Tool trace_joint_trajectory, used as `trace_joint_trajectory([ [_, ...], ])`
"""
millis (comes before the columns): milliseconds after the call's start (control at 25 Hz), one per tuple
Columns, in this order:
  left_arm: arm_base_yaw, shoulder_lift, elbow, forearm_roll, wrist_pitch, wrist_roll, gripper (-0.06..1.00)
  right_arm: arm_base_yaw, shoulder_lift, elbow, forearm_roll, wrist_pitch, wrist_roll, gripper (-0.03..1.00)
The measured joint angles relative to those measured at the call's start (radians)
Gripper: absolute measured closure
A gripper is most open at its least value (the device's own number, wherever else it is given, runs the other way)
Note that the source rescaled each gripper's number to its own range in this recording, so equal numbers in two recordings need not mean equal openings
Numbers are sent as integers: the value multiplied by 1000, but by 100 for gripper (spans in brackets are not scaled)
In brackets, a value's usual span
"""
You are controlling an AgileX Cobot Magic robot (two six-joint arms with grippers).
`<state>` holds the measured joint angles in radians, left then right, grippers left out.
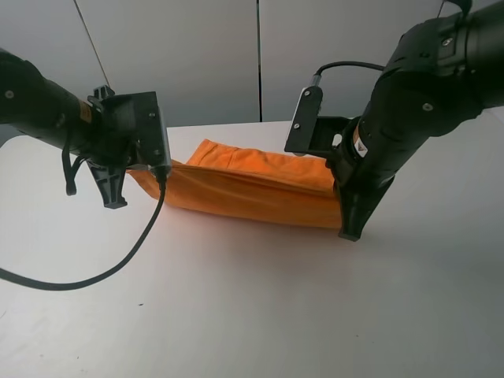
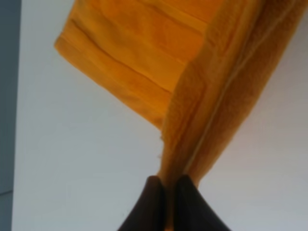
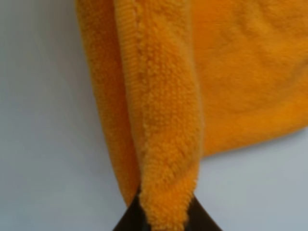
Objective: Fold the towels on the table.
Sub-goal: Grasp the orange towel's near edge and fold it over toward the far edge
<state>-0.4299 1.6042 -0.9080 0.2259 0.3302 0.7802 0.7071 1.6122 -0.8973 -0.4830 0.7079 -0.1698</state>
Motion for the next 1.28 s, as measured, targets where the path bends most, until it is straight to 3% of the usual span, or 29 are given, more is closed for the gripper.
trace_joint_trajectory([
  [120, 0, 0, -14, 30, -41, -9, 94, 0, 0, 0, -111, -4, 59, 97],
  [400, 0, 58, -50, 88, -112, -27, 94, -42, 4, 0, -242, -31, 110, 97],
  [840, -4, 237, -215, 100, -169, -108, 94, -204, 73, -80, -309, -103, 113, 97],
  [1280, 36, 366, -312, 100, -261, -169, 94, -260, 248, -202, -359, -145, 98, 97],
])
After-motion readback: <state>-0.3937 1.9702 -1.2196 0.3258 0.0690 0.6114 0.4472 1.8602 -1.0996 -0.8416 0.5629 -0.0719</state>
